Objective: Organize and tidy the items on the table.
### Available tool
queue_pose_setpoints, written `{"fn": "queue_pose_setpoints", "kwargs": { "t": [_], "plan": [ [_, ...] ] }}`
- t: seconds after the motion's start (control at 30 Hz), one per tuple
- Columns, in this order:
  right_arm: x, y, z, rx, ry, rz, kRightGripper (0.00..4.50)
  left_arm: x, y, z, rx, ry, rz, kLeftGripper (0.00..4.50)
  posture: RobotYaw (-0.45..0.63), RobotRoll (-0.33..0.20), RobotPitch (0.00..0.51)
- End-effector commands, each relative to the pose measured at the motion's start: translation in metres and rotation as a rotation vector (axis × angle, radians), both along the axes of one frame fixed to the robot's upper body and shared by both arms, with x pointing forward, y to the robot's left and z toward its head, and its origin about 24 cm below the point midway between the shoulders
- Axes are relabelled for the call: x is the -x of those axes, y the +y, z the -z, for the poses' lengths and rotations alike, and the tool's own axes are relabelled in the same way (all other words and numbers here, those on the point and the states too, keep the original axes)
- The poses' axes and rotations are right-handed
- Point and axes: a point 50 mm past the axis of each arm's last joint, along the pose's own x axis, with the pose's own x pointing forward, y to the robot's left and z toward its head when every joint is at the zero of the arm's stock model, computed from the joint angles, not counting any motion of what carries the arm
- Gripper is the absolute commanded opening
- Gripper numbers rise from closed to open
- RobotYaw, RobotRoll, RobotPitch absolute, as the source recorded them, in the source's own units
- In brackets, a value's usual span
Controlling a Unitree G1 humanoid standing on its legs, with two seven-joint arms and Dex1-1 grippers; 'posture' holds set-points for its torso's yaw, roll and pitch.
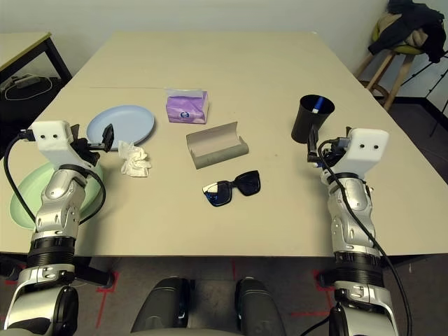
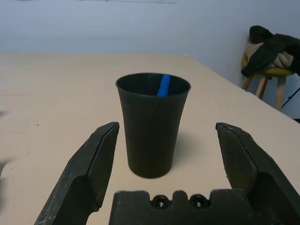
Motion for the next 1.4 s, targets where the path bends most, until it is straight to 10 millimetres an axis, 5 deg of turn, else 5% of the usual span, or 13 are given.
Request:
{"fn": "queue_pose_setpoints", "kwargs": {
  "t": [0.03, 0.67, 1.13, 1.4],
  "plan": [
    [0.001, 0.002, 0.001, 0.003, 0.006, -0.016, 4.46, -0.002, -0.006, -0.005, 0.0, -0.01, 0.031, 4.5, 0.13, 0.0, 0.078],
    [0.0, -0.028, 0.001, 0.011, -0.028, -0.041, 4.46, -0.006, -0.026, 0.004, 0.013, 0.007, 0.111, 4.5, 0.12, 0.0, 0.046],
    [-0.01, -0.02, -0.018, 0.048, -0.016, -0.403, 4.46, 0.003, -0.019, 0.0, -0.008, 0.005, 0.101, 4.5, 0.15, 0.0, 0.039],
    [0.001, -0.007, -0.019, 0.258, 0.049, -0.739, 4.46, 0.007, -0.013, -0.001, -0.033, 0.018, 0.116, 4.5, 0.17, 0.0, 0.042]
  ]
}}
